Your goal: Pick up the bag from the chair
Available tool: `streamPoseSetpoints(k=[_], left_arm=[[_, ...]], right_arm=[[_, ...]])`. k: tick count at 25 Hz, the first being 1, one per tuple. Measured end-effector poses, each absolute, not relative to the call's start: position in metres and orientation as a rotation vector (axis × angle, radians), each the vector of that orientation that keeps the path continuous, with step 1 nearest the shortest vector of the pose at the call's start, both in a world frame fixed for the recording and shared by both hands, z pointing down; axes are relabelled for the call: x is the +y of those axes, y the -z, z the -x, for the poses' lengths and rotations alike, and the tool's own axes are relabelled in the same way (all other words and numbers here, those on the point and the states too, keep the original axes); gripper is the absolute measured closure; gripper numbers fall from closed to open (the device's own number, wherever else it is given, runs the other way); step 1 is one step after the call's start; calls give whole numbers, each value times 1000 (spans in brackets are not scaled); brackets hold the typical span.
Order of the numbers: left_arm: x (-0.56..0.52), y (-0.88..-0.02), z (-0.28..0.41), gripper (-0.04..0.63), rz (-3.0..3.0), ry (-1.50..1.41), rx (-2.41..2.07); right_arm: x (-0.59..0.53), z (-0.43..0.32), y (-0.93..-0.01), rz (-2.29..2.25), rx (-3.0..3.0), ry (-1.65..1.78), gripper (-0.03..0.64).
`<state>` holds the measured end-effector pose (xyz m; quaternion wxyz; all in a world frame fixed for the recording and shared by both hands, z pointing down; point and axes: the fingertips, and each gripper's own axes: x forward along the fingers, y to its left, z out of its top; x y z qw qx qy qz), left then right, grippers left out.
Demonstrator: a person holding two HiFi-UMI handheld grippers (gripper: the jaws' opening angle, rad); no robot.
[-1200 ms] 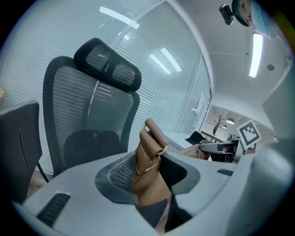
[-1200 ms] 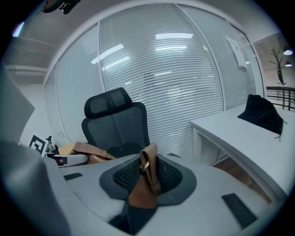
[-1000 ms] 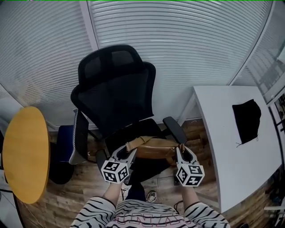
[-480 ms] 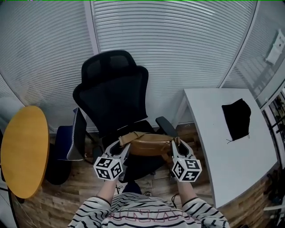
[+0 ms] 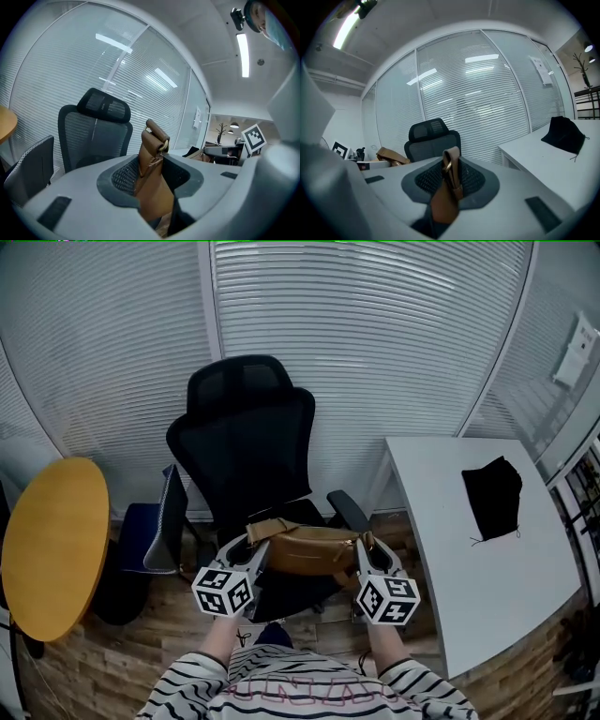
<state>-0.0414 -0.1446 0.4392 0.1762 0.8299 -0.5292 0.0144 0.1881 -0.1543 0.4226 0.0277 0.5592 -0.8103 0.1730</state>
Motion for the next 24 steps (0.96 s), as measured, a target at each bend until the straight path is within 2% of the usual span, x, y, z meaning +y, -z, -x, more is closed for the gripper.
streamPoseSetpoints(k=[24], left_arm=[[-118, -438, 29, 428, -2320, -54, -1505]], right_arm=[[-132, -201, -419, -1707, -2492, -549, 515]])
